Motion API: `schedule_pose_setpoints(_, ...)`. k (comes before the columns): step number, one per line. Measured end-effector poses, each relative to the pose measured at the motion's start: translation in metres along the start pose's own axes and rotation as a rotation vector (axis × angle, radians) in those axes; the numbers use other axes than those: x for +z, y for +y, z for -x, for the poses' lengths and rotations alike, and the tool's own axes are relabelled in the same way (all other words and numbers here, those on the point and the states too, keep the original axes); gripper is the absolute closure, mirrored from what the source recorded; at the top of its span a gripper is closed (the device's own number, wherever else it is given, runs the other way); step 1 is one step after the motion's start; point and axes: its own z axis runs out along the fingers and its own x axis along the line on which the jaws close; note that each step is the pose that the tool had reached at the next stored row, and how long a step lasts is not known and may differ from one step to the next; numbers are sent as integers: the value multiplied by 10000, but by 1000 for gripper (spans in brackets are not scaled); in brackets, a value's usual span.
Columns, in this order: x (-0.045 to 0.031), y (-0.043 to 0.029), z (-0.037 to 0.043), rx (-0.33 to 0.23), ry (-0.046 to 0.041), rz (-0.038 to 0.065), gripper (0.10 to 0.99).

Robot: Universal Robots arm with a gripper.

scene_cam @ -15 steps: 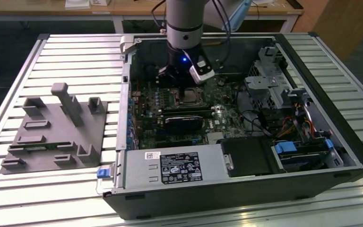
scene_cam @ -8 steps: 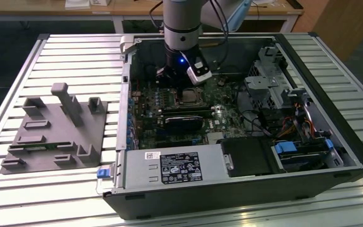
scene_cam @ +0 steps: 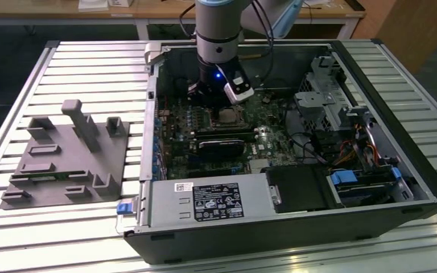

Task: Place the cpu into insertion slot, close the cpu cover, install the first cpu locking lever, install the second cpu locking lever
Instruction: 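Close the cpu cover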

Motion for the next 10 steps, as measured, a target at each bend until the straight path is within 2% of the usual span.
schedule_pose_setpoints(10,12,0,10,-3,0,1,980)
